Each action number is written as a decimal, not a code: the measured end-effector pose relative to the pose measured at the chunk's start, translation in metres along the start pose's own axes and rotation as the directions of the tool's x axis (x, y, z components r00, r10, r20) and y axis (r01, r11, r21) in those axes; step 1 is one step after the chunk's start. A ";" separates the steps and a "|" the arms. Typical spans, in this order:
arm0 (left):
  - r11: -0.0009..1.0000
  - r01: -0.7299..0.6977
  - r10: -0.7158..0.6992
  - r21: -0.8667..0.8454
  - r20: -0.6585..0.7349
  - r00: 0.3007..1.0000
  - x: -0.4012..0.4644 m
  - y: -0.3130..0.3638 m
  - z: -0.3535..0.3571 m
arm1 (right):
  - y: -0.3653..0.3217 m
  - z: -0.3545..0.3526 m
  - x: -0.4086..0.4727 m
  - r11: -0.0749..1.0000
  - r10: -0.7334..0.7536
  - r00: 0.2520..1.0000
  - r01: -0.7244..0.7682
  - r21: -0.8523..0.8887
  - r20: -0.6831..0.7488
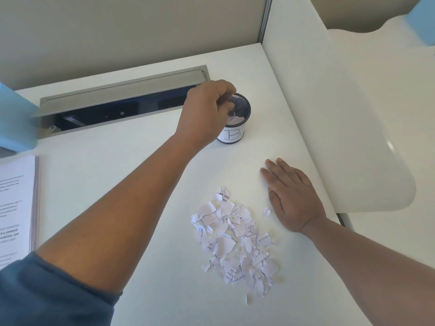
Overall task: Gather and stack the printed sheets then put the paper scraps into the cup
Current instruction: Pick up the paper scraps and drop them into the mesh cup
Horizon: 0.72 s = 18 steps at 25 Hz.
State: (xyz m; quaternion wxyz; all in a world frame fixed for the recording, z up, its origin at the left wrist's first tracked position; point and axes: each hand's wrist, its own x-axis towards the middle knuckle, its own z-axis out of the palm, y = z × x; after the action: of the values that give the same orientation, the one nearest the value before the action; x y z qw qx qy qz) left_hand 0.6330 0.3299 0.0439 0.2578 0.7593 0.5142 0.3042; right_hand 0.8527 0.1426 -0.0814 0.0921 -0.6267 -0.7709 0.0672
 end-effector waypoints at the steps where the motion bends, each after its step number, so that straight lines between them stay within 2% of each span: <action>1: 0.999 -0.046 0.045 -0.024 -0.064 0.997 -0.009 0.000 0.001 | 0.000 0.000 0.000 1.000 0.003 1.000 -0.003 -0.002 0.001; 4: 0.989 -0.143 0.135 -0.025 -0.202 0.970 -0.049 -0.009 0.007 | -0.002 -0.001 0.000 1.000 0.006 1.000 -0.006 -0.008 0.012; 6: 0.996 -0.085 0.082 -0.008 -0.179 0.980 -0.076 -0.025 0.011 | -0.002 -0.002 0.001 1.000 0.006 1.000 -0.005 -0.009 0.016; 9: 0.987 0.157 -0.160 0.041 0.071 0.985 -0.114 -0.048 0.008 | -0.003 -0.003 0.001 1.000 0.003 1.000 -0.003 -0.019 0.017; 12: 0.933 0.335 -0.360 0.133 0.322 0.876 -0.141 -0.054 0.005 | -0.005 -0.003 0.004 0.999 0.009 1.000 -0.009 -0.047 0.012; 14: 0.925 0.350 -0.380 0.148 0.393 0.838 -0.150 -0.050 0.007 | -0.008 -0.004 0.012 0.997 0.023 1.000 -0.022 -0.073 0.014; 18: 0.928 0.334 -0.371 0.163 0.465 0.804 -0.158 -0.041 0.013 | -0.009 -0.001 0.022 0.998 0.030 0.999 -0.030 -0.052 0.011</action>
State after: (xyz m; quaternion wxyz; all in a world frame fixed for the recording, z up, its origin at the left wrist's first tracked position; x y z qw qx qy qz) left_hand 0.5720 0.1946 -0.0251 0.4031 0.7114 0.5749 0.0305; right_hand 0.8405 0.1629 -0.0768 0.0703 -0.6400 -0.7634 0.0520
